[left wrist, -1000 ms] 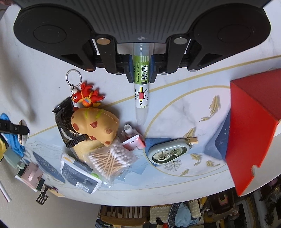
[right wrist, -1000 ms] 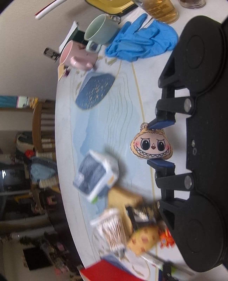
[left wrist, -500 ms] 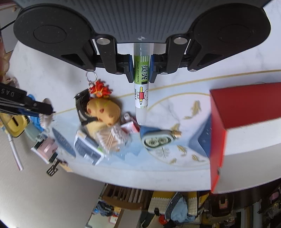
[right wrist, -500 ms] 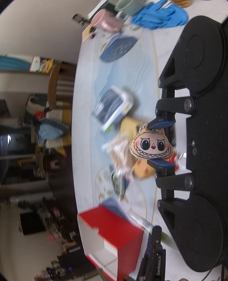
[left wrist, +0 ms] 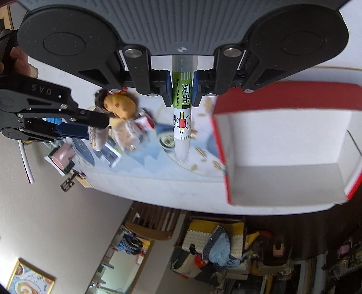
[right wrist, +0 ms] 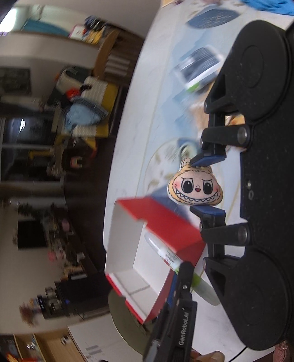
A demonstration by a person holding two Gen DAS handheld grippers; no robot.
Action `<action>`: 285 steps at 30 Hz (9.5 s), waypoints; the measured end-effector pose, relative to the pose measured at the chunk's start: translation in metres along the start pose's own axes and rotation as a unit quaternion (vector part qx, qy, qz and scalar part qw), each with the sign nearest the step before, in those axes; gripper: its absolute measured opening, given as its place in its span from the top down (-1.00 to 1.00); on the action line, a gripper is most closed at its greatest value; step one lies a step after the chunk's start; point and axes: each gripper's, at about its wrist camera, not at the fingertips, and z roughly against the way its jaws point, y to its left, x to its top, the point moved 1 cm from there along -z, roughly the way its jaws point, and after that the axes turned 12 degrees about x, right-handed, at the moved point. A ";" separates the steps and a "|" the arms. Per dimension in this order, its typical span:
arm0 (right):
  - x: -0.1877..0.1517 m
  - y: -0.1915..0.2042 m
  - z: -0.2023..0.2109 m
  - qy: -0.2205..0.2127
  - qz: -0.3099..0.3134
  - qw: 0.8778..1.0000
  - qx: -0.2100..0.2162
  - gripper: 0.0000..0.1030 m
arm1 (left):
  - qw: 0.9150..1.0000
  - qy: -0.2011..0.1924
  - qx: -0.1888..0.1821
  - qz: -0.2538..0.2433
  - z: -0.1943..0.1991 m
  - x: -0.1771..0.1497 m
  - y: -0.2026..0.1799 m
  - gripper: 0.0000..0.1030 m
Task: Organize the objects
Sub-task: 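Carry the glue stick and plush into the red box with both tools, then open both tools to release the glue stick and plush in the box, then withdraw both tools from the box back toward the table items, then grasp the yellow spotted toy with the left tool while the right tool grasps the black snack packet, then carry the yellow toy and black snack packet into the red box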
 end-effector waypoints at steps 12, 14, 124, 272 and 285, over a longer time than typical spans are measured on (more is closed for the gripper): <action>0.057 0.056 -0.074 0.017 0.064 0.997 0.032 0.31 | 0.998 -0.014 0.062 0.024 -0.007 0.037 0.089 0.68; 0.065 0.061 -0.088 0.024 0.064 0.997 0.034 0.31 | 0.997 -0.012 0.073 0.026 -0.012 0.045 0.104 0.68; -0.054 -0.042 0.039 0.000 -0.040 0.999 -0.019 -0.99 | 0.996 -0.004 0.063 -0.060 -0.012 0.011 -0.001 -0.63; 0.097 0.068 -0.152 0.097 0.012 0.993 0.069 0.43 | 0.994 0.045 0.089 -0.054 -0.054 0.068 0.154 -0.39; 0.103 0.059 -0.228 0.161 -0.021 0.987 0.021 0.42 | 0.984 0.095 0.102 -0.111 -0.106 0.065 0.154 -0.39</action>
